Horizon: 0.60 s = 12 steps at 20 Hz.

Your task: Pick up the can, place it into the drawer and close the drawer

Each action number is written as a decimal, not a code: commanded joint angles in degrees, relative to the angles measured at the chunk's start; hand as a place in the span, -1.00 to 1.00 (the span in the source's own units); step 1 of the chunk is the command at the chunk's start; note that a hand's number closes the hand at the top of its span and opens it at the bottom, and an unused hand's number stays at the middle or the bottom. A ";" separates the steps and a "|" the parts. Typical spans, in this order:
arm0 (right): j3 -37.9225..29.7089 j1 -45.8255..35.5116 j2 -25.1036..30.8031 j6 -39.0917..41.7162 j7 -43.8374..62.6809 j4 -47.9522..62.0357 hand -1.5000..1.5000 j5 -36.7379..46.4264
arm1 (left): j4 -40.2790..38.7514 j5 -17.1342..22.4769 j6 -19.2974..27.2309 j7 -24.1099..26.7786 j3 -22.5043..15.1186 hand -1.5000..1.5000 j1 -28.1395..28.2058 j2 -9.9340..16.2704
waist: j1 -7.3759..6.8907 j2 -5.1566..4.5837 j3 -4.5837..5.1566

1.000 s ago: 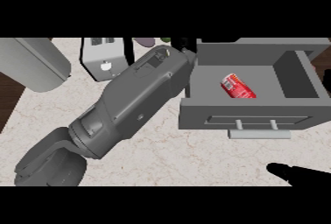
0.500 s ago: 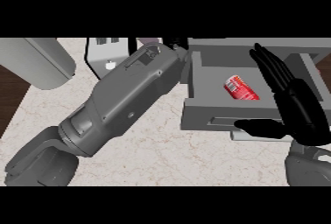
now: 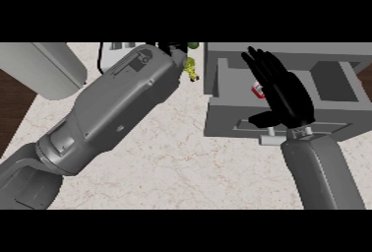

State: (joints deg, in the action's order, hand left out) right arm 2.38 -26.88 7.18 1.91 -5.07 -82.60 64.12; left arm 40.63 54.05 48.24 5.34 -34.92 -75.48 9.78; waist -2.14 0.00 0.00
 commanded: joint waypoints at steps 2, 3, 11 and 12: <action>-0.57 -6.71 -1.58 -8.65 0.39 16.34 -1.00 5.60 | 3.52 -1.40 -0.38 -3.18 0.74 -1.00 0.30 4.06 | -0.25 -0.32 -0.04; -2.26 -6.58 -0.38 -10.06 -2.43 19.01 -1.00 3.91 | 5.15 -1.75 0.70 -3.83 0.75 -1.00 1.90 4.45 | -0.04 -0.21 -0.05; -5.16 -14.41 -0.53 -24.08 -1.59 38.68 -1.00 9.42 | 13.91 -4.08 1.93 -9.82 -0.76 -1.00 3.42 9.26 | -1.40 -0.50 -0.12; -6.18 -15.24 0.64 -24.06 -3.10 39.69 -1.00 8.34 | 15.22 -4.47 1.39 -7.25 0.11 -1.00 8.05 10.01 | -0.81 -0.42 -0.06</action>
State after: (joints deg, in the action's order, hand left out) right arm -1.52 -40.36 7.29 -16.15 -7.14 -52.04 71.82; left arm 52.32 50.49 49.33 -0.99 -34.93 -70.16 17.84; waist -2.89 0.39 0.59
